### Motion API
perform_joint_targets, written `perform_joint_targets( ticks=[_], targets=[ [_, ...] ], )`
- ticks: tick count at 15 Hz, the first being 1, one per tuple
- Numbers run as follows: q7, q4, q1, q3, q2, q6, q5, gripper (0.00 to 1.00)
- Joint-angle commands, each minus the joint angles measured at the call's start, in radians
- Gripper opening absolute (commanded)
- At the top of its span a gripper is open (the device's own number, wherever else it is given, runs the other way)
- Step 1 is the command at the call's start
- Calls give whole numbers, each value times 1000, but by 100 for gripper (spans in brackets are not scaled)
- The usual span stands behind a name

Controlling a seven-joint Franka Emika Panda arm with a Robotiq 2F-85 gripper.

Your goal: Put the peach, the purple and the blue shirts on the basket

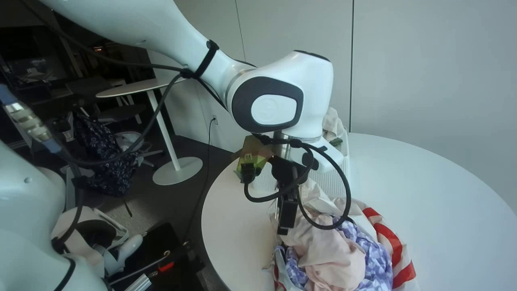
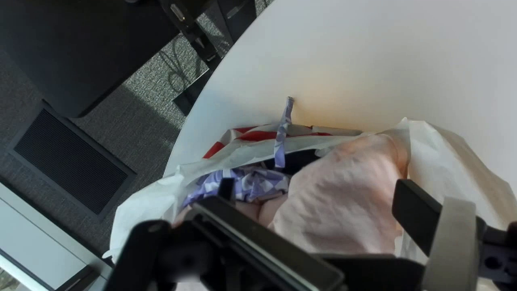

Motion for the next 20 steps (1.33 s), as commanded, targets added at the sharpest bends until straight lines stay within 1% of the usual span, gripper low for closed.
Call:
perform_joint_targets(
  ticks=[1,4,7,10,15,16,18,19,20],
  targets=[
    [193,-28,-9,-2,39,143,-49,100],
    [382,-27,-10,-20,78,197,-140,100],
    [550,-7,-5,-38,116,203,-198,100],
    [631,6,3,-41,131,214,-192,100],
    [819,48,21,-42,164,238,-261,100],
    [845,57,23,-43,172,232,-271,100],
    [856,70,24,-42,195,230,-256,100],
    [868,78,27,-44,207,227,-257,97],
    [871,86,28,-44,223,231,-247,74]
  ],
)
